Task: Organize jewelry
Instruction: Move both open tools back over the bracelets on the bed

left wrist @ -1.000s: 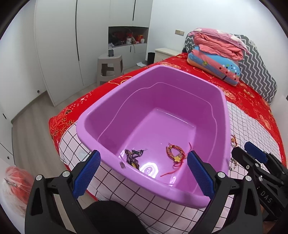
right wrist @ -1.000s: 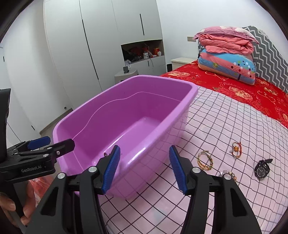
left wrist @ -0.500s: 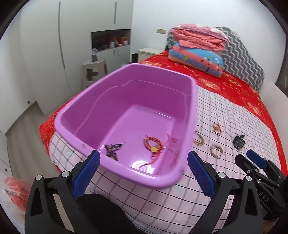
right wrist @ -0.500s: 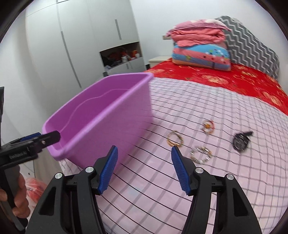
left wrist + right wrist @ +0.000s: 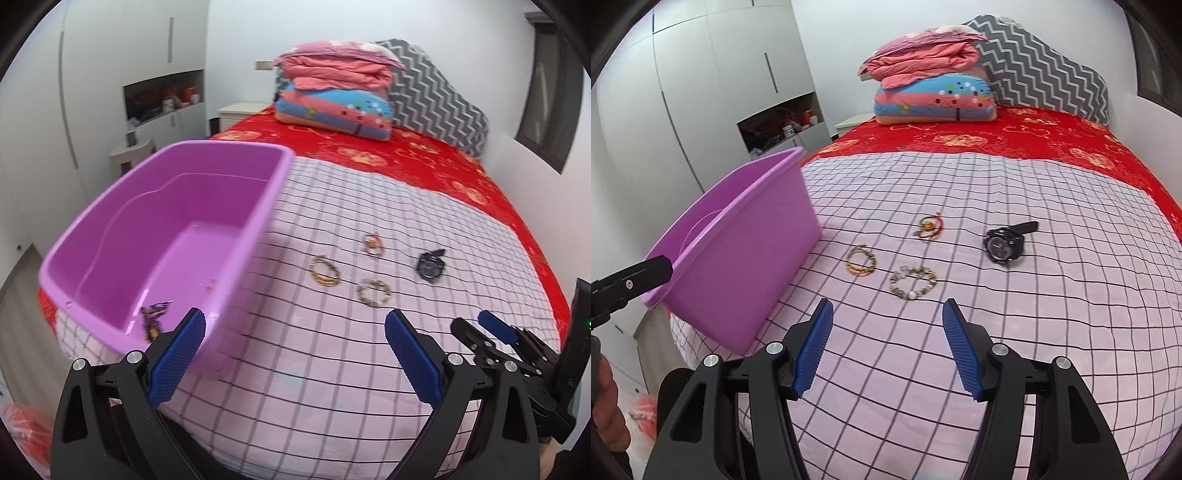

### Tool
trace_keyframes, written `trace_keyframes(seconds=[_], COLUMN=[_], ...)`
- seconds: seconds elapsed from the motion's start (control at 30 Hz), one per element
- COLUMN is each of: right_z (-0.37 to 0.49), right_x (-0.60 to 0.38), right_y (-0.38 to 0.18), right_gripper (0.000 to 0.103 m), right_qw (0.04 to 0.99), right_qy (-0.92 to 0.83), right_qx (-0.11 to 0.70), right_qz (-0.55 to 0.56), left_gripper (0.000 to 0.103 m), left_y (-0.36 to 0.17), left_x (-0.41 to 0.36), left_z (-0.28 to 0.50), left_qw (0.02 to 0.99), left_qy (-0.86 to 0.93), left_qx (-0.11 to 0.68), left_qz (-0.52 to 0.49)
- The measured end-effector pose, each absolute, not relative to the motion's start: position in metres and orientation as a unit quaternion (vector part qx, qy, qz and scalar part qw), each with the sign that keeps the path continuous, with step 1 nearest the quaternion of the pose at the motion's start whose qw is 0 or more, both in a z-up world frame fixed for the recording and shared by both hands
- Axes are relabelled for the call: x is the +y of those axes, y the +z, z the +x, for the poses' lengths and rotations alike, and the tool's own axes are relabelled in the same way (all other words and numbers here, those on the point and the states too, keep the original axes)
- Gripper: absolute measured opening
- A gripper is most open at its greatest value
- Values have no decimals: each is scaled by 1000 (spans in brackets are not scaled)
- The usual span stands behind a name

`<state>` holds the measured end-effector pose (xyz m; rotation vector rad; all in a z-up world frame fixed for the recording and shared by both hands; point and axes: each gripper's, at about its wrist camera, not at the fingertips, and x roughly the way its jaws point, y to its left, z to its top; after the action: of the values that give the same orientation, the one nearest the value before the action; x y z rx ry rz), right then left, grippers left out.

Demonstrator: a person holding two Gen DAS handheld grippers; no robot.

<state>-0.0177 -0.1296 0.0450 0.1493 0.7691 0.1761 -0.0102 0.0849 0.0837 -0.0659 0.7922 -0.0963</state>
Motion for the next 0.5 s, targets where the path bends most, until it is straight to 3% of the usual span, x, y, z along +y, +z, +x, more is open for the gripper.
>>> trace_keyframes(seconds=[0.5], right_z=[13], right_x=[-161], right_y=[-4], right_gripper=[59], right_qw=[911], right_qy=[55], right_qx=[399], right_qz=[87], left_gripper=[96], left_y=[14], left_x=[31], left_z=[57], left_qw=[900], left_qy=[-67], left_qx=[430], left_qz=[-20])
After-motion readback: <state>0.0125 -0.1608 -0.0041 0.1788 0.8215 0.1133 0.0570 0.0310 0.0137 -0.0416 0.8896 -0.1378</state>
